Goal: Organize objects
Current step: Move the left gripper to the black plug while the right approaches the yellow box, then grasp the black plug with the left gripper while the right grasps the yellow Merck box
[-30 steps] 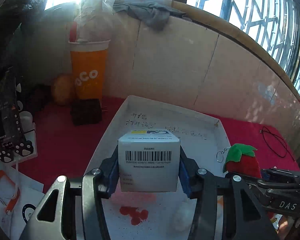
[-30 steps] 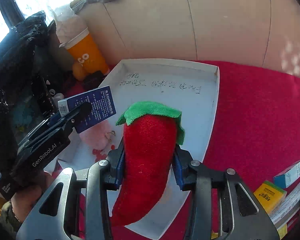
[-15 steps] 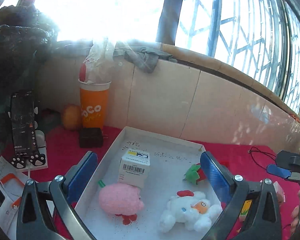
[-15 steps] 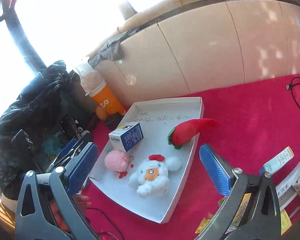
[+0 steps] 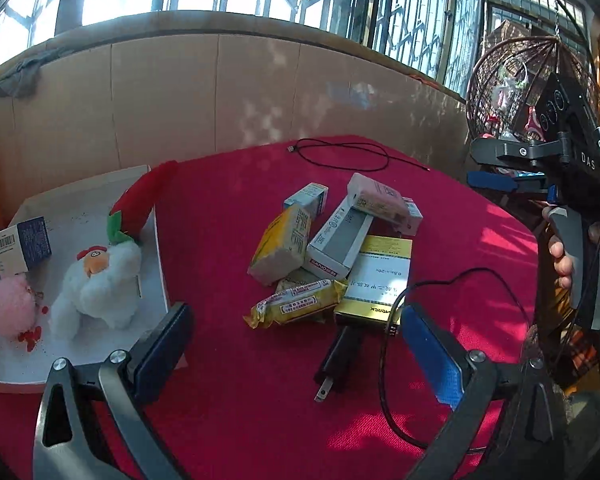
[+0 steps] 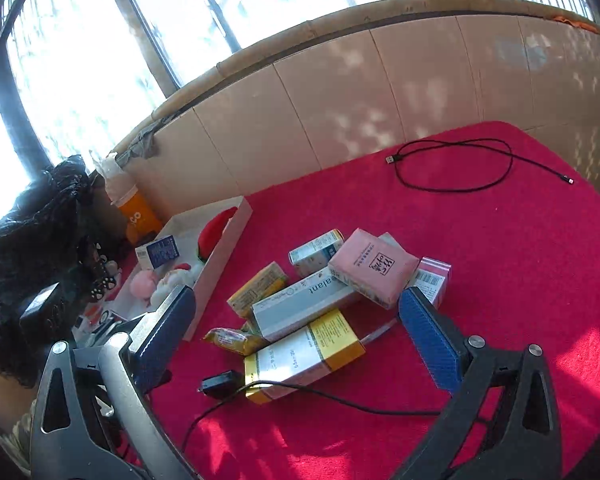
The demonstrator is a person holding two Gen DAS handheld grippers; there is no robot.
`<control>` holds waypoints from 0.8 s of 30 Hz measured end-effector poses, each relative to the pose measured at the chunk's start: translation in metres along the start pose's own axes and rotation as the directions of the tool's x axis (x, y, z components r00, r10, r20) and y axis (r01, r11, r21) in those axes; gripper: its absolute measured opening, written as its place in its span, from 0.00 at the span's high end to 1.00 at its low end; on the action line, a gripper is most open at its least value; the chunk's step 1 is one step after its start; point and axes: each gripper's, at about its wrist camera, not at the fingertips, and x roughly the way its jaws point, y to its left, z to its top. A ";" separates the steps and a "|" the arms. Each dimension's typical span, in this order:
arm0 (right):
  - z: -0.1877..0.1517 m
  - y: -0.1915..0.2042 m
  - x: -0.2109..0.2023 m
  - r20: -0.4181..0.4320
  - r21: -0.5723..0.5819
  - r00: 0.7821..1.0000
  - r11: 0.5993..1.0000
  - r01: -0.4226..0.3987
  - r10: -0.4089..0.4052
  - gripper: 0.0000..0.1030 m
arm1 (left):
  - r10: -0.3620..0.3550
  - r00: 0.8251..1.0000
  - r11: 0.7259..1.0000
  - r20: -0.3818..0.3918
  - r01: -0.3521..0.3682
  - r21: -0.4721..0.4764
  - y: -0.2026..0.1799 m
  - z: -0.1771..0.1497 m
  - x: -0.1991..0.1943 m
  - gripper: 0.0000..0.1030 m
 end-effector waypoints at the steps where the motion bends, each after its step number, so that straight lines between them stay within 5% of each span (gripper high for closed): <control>1: -0.006 -0.002 0.010 -0.046 -0.038 0.999 0.999 0.004 -0.006 0.00 | -0.007 1.000 1.000 -0.024 0.007 0.014 -0.005 -0.004 0.006 0.00; 5: -0.030 -0.002 0.047 -0.143 -0.124 0.988 0.991 0.042 -0.059 0.00 | -0.020 0.997 0.999 -0.073 0.022 0.023 -0.012 -0.014 0.018 0.00; 8: -0.035 -0.021 0.060 -0.173 0.037 0.984 0.998 -0.045 0.051 0.00 | -0.014 0.995 0.999 -0.094 0.017 0.031 -0.010 -0.021 0.023 0.01; 13: -0.048 -0.058 0.087 -0.222 0.389 0.941 0.908 -0.155 0.256 0.00 | -0.018 0.991 0.999 -0.129 0.023 0.042 -0.009 -0.026 0.029 0.33; 16: -0.047 -0.059 0.090 -0.207 0.417 0.940 0.894 -0.165 0.271 0.04 | -0.015 0.989 0.996 -0.148 0.027 0.081 -0.016 -0.027 0.033 0.34; 19: -0.055 -0.053 0.099 -0.209 0.481 0.916 0.852 -0.208 0.342 0.19 | -0.016 0.987 0.992 -0.162 0.036 0.121 -0.025 -0.027 0.037 0.35; 21: -0.057 -0.046 0.101 -0.211 0.467 0.922 0.862 -0.196 0.324 0.26 | -0.011 0.985 0.990 -0.169 0.035 0.139 -0.030 -0.027 0.042 0.36; 23: -0.058 -0.042 0.106 -0.212 0.475 0.921 0.858 -0.196 0.327 0.36 | -0.014 0.982 0.991 -0.188 0.039 0.131 -0.030 -0.027 0.048 0.45; 24: -0.059 -0.041 0.110 -0.217 0.483 0.919 0.854 -0.193 0.330 0.47 | -0.021 0.980 0.992 -0.198 0.044 0.116 -0.028 -0.028 0.051 0.57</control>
